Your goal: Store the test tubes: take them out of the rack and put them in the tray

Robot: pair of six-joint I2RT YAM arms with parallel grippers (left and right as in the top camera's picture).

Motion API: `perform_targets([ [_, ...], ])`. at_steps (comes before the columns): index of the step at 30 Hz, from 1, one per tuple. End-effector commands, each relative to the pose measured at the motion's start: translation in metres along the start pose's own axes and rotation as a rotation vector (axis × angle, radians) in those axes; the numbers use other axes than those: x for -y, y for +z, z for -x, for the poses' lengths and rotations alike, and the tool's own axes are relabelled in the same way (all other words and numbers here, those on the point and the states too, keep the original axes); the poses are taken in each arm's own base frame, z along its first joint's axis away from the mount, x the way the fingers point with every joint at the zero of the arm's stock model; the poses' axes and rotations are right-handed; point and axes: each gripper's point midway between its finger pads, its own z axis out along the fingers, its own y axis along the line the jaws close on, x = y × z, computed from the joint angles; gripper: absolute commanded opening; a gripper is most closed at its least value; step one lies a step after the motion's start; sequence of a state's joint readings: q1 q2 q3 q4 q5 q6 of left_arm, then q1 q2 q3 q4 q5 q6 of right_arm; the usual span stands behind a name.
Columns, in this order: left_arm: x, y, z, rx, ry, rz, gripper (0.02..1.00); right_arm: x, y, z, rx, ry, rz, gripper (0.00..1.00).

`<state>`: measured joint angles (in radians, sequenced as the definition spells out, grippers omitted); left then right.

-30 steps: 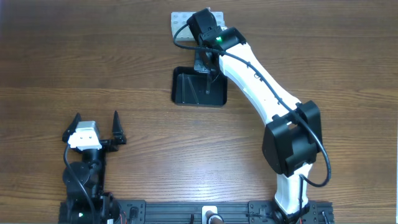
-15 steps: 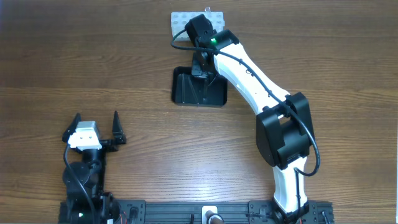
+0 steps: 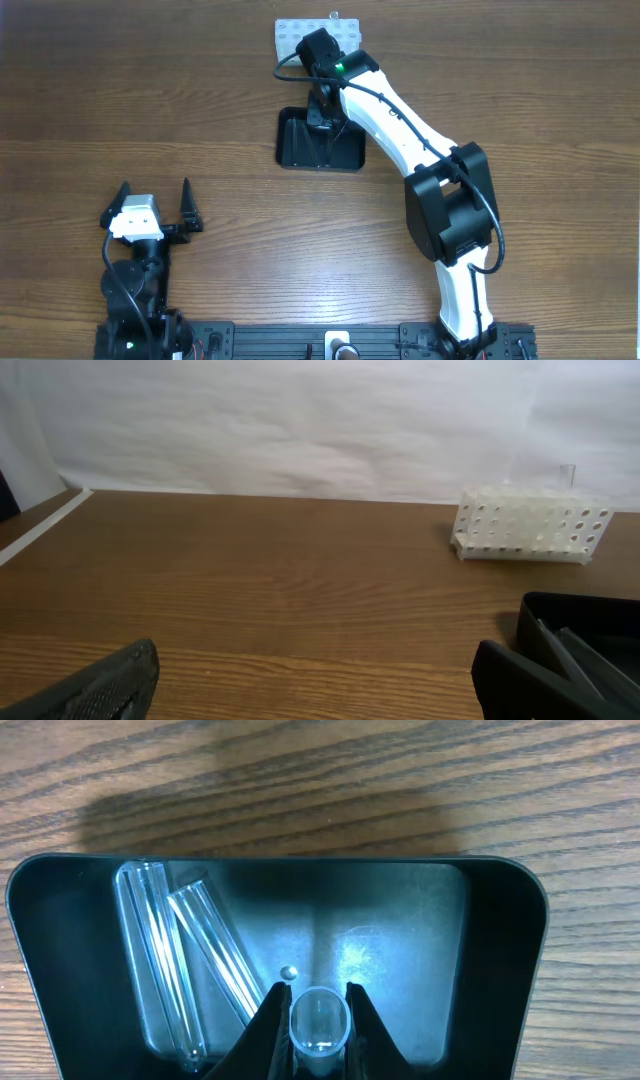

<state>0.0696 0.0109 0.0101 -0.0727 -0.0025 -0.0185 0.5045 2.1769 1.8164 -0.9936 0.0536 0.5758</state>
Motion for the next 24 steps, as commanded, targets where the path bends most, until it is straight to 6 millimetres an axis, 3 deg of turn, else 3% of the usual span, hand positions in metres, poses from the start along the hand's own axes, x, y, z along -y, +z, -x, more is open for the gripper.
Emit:
perform_targets([
  [1, 0.001, 0.0, -0.001, 0.0, 0.015, -0.009, 0.998, -0.002, 0.012, 0.002, -0.01, 0.009, -0.002, 0.012],
  [18, 0.001, 0.0, -0.001, 0.0, 0.015, -0.009, 0.996, -0.003, 0.041, 0.005, -0.008, 0.009, -0.011, 0.02],
  [24, 0.001, 0.0, -0.001, 0.0, 0.015, -0.009, 0.998, 0.002, 0.044, 0.01, 0.013, 0.013, -0.035, 0.086],
])
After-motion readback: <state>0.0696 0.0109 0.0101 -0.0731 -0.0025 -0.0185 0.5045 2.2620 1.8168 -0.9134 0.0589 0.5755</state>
